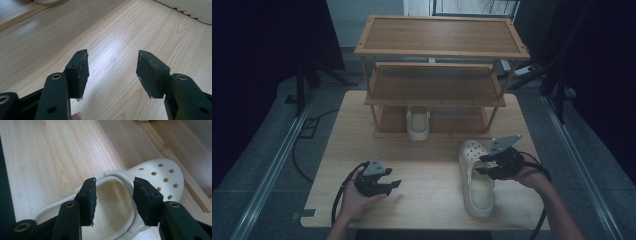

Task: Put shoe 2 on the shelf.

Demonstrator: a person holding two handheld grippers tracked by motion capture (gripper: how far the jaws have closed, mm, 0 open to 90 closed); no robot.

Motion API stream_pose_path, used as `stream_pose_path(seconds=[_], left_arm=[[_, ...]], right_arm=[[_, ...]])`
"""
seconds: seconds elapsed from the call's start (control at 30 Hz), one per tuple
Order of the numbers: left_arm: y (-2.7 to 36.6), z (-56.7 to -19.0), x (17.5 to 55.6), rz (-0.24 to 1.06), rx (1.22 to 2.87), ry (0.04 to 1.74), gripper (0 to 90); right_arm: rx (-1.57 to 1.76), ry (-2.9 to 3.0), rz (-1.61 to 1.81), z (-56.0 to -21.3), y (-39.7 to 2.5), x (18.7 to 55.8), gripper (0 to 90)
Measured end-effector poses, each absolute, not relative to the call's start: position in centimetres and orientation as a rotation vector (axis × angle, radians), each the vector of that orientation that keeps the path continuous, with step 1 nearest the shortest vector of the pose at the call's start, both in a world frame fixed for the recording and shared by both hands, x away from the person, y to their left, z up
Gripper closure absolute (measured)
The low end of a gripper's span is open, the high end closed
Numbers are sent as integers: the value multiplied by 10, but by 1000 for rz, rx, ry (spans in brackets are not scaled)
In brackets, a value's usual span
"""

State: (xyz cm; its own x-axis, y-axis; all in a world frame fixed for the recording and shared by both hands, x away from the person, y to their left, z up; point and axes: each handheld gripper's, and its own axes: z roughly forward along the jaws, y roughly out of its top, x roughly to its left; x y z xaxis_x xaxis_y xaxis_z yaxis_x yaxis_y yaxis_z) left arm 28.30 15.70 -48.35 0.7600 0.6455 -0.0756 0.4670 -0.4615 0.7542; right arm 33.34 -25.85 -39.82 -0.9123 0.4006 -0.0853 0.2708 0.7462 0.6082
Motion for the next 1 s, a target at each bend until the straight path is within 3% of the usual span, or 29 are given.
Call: stream_pose_path(seconds=[0.27, 0.5, 0.57, 1.0], left_arm=[[157, -485, 284, 272, 2141, 835, 438], [157, -485, 283, 276, 2134, 823, 439], [157, -484, 282, 276, 2131, 823, 440], [159, -483, 282, 278, 2123, 825, 441]], right_arm=[[499, 2755, 877, -391, -257, 347, 543], [489, 2815, 763, -404, -252, 357, 542], [519, 2828, 744, -409, -254, 365, 593], [446, 2834, 680, -415, -255, 370, 716]])
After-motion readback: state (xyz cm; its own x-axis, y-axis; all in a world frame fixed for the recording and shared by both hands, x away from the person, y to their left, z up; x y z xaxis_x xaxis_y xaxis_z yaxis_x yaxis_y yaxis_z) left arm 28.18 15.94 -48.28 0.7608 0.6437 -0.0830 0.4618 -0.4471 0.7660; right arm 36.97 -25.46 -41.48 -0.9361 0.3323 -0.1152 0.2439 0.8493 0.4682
